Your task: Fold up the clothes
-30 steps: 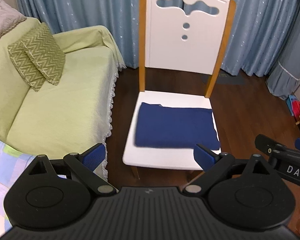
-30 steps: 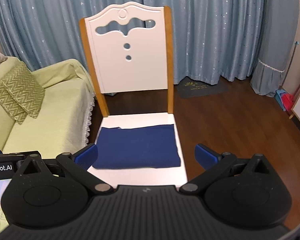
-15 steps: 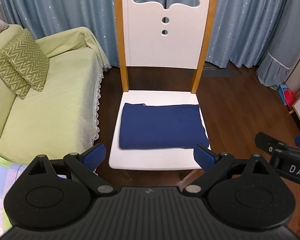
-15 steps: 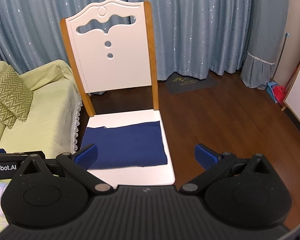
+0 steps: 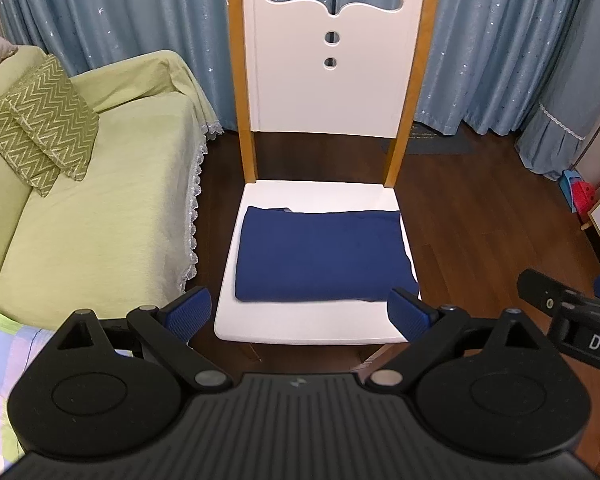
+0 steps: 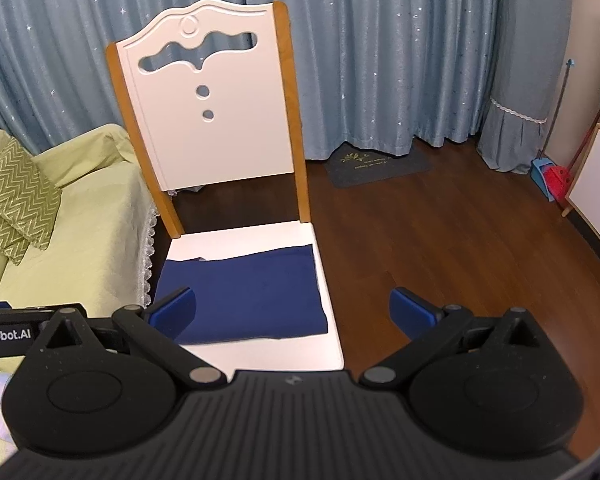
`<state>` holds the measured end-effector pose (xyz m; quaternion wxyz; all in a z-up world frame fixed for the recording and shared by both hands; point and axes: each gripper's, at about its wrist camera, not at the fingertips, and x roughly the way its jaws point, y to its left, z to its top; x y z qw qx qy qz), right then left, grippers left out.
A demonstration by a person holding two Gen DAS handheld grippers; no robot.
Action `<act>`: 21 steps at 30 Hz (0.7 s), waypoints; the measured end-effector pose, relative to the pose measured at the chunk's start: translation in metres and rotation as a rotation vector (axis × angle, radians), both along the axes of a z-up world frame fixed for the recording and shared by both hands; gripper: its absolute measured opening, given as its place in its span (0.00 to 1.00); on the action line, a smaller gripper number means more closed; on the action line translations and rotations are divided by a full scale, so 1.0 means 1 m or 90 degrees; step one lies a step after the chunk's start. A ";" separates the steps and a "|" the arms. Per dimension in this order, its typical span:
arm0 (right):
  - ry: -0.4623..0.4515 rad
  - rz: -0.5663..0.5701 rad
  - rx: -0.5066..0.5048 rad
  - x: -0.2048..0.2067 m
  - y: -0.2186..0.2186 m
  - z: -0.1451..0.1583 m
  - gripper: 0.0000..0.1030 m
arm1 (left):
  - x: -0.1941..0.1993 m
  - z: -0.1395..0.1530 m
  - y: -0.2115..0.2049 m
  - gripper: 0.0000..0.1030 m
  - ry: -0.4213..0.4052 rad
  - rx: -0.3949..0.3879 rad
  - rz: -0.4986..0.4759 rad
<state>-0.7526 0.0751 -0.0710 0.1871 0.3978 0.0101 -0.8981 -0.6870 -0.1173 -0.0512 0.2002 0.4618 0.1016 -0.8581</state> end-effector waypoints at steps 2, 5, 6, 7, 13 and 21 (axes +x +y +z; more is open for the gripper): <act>-0.002 0.006 0.000 -0.001 -0.002 -0.001 0.99 | 0.000 -0.001 -0.003 0.93 -0.003 0.000 0.007; -0.008 0.014 -0.001 -0.005 -0.004 -0.001 0.99 | -0.001 -0.002 -0.007 0.93 -0.005 0.000 0.016; -0.009 0.017 -0.001 -0.007 -0.005 -0.001 0.99 | -0.001 -0.002 -0.009 0.93 -0.006 0.000 0.018; -0.010 0.019 -0.002 -0.009 -0.007 -0.001 0.99 | -0.002 -0.002 -0.010 0.93 -0.006 0.000 0.020; -0.013 0.030 0.000 -0.019 -0.015 -0.002 0.99 | -0.011 -0.003 -0.014 0.93 -0.008 -0.001 0.017; -0.025 0.031 0.006 -0.041 -0.021 -0.006 0.99 | -0.035 -0.002 -0.022 0.93 0.014 -0.015 0.013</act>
